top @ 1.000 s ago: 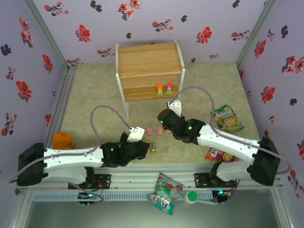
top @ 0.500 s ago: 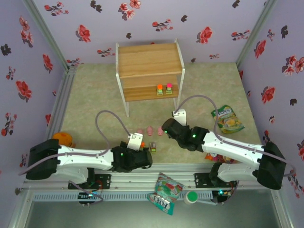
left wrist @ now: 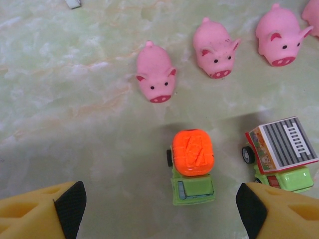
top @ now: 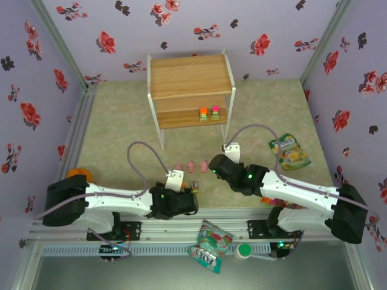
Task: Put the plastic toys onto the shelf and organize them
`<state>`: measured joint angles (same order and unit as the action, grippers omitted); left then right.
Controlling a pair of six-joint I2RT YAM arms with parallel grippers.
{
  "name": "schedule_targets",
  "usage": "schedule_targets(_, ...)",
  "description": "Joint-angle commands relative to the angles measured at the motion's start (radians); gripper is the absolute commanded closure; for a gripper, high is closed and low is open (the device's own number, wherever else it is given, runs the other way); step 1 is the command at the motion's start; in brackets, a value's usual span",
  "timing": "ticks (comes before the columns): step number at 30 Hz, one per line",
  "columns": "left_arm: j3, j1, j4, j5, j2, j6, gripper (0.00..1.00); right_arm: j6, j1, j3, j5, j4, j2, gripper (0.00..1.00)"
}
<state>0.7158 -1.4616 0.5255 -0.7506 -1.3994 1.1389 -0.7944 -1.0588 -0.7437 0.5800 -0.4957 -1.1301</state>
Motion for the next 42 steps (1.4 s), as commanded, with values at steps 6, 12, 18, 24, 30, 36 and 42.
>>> schedule_targets(6,0.016,0.027,-0.037,0.055,-0.045,0.036,0.18,-0.028,-0.014,0.022,0.030,0.005,0.024,0.60)
schedule_targets(12,0.002,0.045,-0.057,0.081,-0.055,0.043,0.20,-0.035,-0.014,0.038,0.031,0.009,0.033,0.60)
schedule_targets(18,-0.005,0.072,-0.092,0.129,-0.092,0.041,0.22,-0.039,-0.014,0.046,0.032,0.013,0.037,0.60)
schedule_targets(24,-0.028,0.096,-0.125,0.164,-0.100,0.039,0.26,-0.040,-0.015,0.051,0.032,0.014,0.036,0.60)
schedule_targets(30,-0.029,0.112,-0.145,0.188,-0.119,0.030,0.30,-0.040,-0.014,0.051,0.035,0.018,0.027,0.60)
schedule_targets(36,-0.010,0.117,-0.135,0.201,-0.147,0.018,0.34,-0.035,-0.014,0.045,0.037,0.023,0.013,0.61)
schedule_targets(42,0.008,0.117,-0.134,0.209,-0.170,0.000,0.36,-0.034,-0.014,0.041,0.037,0.026,0.002,0.61)
